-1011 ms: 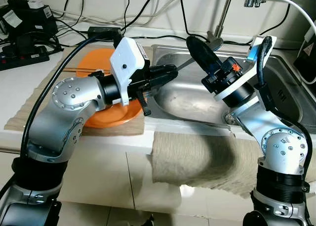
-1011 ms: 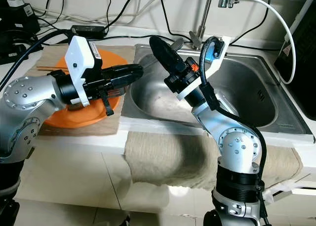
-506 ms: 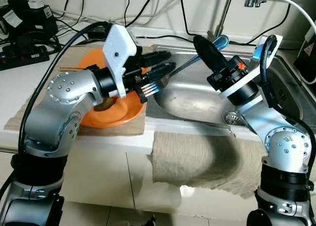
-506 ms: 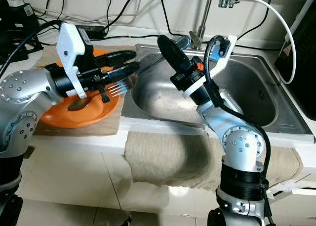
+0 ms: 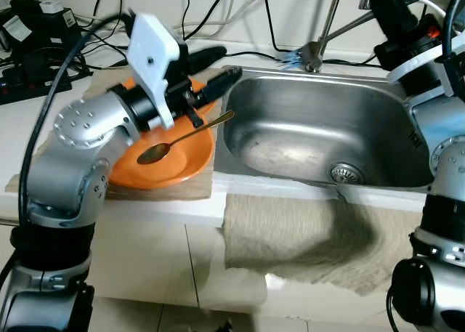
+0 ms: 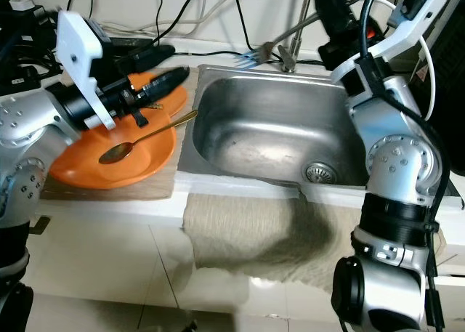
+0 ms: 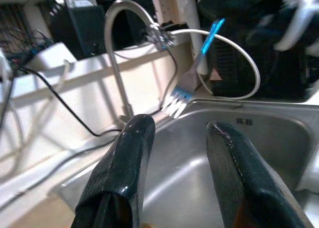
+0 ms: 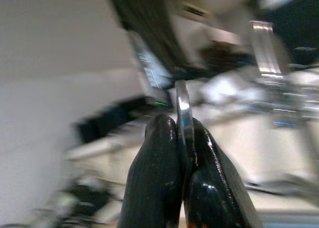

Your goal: Kitchen organization

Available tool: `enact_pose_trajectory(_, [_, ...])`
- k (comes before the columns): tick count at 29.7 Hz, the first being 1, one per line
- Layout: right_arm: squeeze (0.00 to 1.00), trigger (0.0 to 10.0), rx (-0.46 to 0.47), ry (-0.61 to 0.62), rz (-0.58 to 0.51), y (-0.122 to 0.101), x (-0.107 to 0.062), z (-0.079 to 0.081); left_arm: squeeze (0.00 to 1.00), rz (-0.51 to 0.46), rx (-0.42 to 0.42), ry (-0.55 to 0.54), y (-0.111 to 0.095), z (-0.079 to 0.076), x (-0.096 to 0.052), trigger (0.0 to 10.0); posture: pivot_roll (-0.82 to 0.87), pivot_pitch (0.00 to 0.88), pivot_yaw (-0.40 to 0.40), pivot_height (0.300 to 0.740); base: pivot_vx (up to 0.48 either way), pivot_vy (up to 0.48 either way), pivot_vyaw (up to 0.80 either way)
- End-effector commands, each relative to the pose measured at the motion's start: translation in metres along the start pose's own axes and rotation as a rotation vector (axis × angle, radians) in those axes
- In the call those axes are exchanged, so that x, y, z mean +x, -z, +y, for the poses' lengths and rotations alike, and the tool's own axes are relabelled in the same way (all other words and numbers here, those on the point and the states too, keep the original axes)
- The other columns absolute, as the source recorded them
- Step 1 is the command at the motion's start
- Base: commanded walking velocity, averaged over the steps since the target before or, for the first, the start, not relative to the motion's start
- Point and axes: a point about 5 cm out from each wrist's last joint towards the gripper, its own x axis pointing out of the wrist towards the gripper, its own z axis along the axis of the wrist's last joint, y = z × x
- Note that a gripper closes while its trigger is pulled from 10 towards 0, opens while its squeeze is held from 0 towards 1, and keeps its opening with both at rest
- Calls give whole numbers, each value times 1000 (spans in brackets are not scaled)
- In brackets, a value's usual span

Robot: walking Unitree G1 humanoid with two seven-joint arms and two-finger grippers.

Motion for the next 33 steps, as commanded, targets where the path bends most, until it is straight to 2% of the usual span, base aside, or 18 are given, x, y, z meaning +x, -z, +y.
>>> enact_pose_trajectory(1, [0,10000,-143,141,46,4,6,-24,0,8,-21,15,1,-9,3,10000,-24,0,-21,740,0,0,0])
enact_pose_trajectory(2, [0,10000,-183,157,73,8,7,-29,0,11,-26,16,2,-11,4,10000,-24,0,-21,740,0,0,0])
enact_pose_trajectory(3, [0,10000,-183,157,73,8,7,-29,0,11,-26,16,2,-11,4,10000,-24,0,-21,740,0,0,0])
enact_pose_trajectory(4, [0,10000,-237,176,131,21,8,-39,0,30,-25,17,6,-15,6,10000,-24,0,-20,740,0,0,0])
enact_pose_trajectory(5, [0,10000,-237,176,131,21,8,-39,0,30,-25,17,6,-15,6,10000,-24,0,-20,740,0,0,0])
enact_pose_trajectory(7, [0,10000,-237,195,216,44,7,-49,0,61,-30,18,12,-19,7,10000,-22,0,-20,740,0,0,0])
enact_pose_trajectory(9, [0,10000,-216,201,290,63,5,-53,0,79,-45,16,16,-20,7,10000,-19,0,-20,740,0,0,0])
enact_pose_trajectory(13, [0,10000,-219,164,433,106,1,-49,0,108,-37,9,16,-20,4,10000,-8,0,-22,740,0,0,0])
enact_pose_trajectory(17, [0,10000,-235,122,523,136,-3,-42,0,174,-25,54,23,-27,-1,10000,1,11,-23,740,0,0,0])
enact_pose_trajectory(20, [0,10000,-235,112,547,144,-4,-39,0,197,-40,82,25,-31,-4,10000,8,22,-24,740,0,0,0])
enact_pose_trajectory(23, [0,10000,-306,110,625,163,-9,-33,0,256,-73,169,29,-42,-10,10000,20,41,-29,740,0,0,0])
enact_pose_trajectory(25, [0,10000,-323,118,637,168,-11,-32,0,277,-89,178,31,-44,-13,10000,23,49,-29,740,0,0,0])
enact_pose_trajectory(28, [0,10000,-315,116,635,172,-10,-29,0,300,-97,157,35,-43,-14,10000,25,53,-32,740,0,0,0])
enact_pose_trajectory(33, [0,10000,-317,103,638,174,-11,-27,0,272,-112,132,31,-41,-12,10000,23,59,-31,740,0,0,0])
